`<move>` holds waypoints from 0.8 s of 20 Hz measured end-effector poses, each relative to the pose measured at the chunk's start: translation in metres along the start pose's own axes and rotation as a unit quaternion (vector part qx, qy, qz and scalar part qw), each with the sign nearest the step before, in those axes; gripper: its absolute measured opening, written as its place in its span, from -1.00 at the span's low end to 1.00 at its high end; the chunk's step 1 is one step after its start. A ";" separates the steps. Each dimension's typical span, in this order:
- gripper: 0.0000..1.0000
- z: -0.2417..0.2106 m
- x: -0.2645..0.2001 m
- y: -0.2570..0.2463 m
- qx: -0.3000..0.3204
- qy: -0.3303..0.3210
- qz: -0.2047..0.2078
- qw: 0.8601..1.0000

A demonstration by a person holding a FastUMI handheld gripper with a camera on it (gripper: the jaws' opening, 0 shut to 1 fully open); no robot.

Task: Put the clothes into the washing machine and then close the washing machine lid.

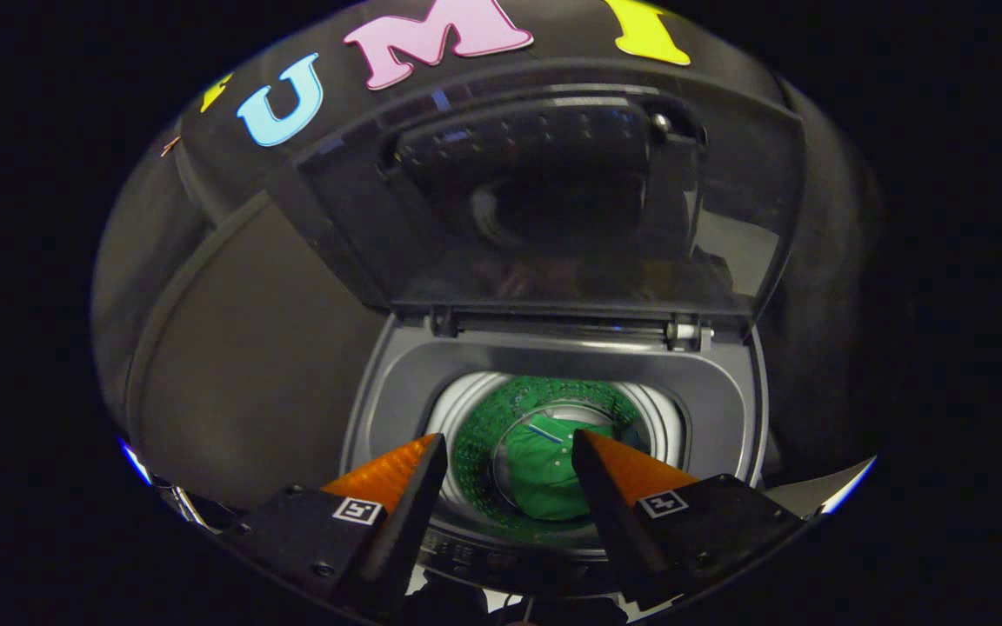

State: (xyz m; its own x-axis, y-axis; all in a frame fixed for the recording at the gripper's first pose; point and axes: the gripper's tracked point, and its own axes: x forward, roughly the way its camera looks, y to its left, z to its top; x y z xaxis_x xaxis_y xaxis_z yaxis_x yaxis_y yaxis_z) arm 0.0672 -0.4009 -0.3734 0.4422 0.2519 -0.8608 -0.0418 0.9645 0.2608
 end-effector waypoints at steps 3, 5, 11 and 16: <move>0.82 0.071 -0.034 0.021 -0.032 -0.085 0.015 0.996; 0.82 0.125 -0.053 0.032 -0.064 -0.149 0.021 0.987; 0.94 0.231 -0.026 -0.007 -0.053 -0.193 -0.038 0.979; 0.98 0.238 0.001 -0.036 -0.013 -0.199 -0.091 0.976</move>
State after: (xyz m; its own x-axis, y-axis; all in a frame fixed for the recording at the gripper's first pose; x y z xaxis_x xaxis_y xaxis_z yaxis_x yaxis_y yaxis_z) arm 0.2823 -0.4537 -0.2799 0.7577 0.0311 -0.6519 0.0494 0.9933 0.1048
